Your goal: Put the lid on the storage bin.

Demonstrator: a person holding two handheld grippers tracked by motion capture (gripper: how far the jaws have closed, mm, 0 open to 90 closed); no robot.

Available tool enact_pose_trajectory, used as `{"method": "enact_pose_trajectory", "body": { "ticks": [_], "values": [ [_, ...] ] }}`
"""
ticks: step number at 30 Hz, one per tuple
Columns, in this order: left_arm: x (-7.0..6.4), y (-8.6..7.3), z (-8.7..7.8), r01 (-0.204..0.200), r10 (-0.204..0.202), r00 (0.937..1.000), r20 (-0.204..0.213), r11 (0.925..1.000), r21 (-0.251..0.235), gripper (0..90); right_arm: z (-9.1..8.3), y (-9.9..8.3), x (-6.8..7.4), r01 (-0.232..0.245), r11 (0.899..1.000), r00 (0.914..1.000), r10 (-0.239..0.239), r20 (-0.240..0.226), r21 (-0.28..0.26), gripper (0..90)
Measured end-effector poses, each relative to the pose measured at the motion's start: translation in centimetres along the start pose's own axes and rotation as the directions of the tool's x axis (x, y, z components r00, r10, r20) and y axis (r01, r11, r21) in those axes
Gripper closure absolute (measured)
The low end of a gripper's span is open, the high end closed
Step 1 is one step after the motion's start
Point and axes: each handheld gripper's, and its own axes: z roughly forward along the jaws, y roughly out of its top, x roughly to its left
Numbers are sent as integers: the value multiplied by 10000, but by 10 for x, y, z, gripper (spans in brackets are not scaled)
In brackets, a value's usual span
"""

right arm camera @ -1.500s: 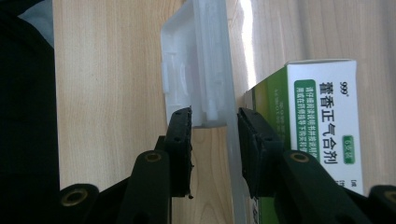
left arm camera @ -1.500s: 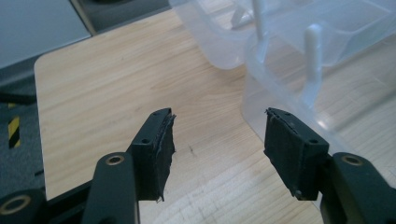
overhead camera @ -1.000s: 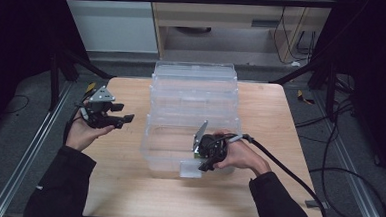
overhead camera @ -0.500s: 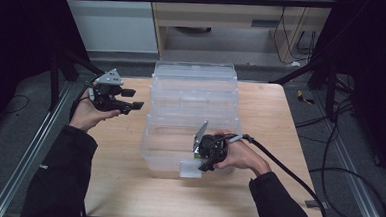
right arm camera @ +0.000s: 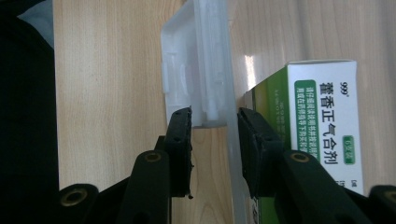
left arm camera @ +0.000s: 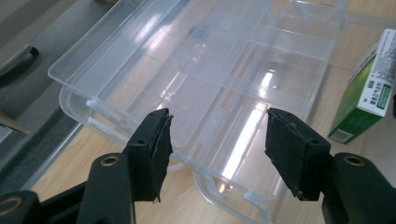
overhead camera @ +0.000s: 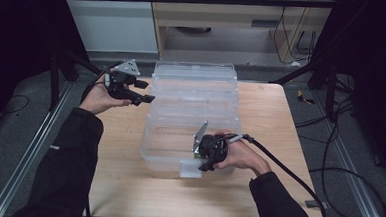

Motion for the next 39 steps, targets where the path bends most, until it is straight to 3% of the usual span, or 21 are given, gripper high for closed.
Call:
{"method": "enact_pose_trajectory", "body": {
  "ticks": [10,20,23,35,39],
  "values": [
    [4,20,16,-881,875,9961,125,9945,561,398,0,-1,0,-9,10000,10000,9,-2,-34,667],
    [11,29,29,-1276,1259,9918,237,9870,973,416,0,-1,0,-3,10000,10000,3,-15,-33,667],
    [12,32,37,-1490,1473,9888,227,9801,1312,427,0,-1,0,25,10000,10000,-25,-18,-69,667],
    [5,44,65,-1990,1925,9798,548,9657,1669,482,0,-1,0,-31,9999,10000,31,-30,-102,666],
    [3,46,74,-2178,2089,9757,660,9571,1911,515,0,-1,-1,-25,9999,10000,24,-41,-111,667]
  ]
}}
